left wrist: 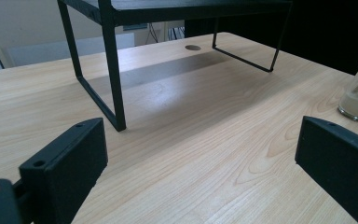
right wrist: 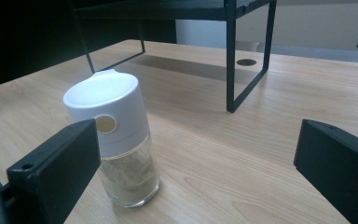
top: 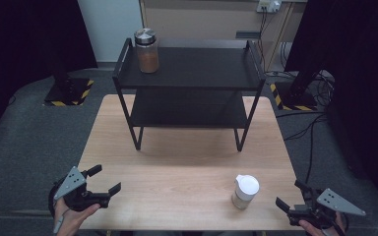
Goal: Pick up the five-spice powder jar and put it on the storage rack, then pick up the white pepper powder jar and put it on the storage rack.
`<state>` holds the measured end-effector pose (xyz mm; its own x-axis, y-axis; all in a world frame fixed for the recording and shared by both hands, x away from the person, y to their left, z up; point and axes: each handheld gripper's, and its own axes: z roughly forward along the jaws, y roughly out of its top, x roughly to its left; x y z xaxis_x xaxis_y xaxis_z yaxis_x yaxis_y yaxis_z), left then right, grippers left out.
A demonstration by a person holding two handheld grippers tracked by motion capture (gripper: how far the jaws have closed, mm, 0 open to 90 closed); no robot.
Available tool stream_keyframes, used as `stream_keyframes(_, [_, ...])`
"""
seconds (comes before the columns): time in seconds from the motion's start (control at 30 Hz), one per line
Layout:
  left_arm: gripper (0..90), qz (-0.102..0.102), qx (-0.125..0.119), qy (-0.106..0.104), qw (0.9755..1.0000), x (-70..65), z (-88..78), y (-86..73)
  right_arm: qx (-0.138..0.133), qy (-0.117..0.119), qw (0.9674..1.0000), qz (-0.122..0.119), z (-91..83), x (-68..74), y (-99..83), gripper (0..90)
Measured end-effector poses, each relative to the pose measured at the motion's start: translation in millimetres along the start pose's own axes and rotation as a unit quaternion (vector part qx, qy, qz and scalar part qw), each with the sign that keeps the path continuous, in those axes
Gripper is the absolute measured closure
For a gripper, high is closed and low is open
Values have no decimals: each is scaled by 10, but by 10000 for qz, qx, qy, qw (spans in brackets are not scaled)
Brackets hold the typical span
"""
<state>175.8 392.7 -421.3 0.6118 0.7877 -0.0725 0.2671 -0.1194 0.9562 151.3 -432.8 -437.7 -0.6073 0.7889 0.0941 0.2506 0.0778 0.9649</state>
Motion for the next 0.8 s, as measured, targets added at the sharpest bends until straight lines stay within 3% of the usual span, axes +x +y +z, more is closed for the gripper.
stream_keyframes(0.3, [13, 65, 52, -27, 10000, -13, 24, 15, -16, -6, 10000, 5, -17, -6, -5, 8])
stream_keyframes(0.53, [13, -12, 28, -53, 10000, -6, 10, -8, -24, -10, 10000, 63, -10, -14, -15, 7])
stream_keyframes(0.8, [13, 75, 74, -90, 9999, -22, 24, 3, 29, 27, 9999, 98, 1, -40, -14, 7])
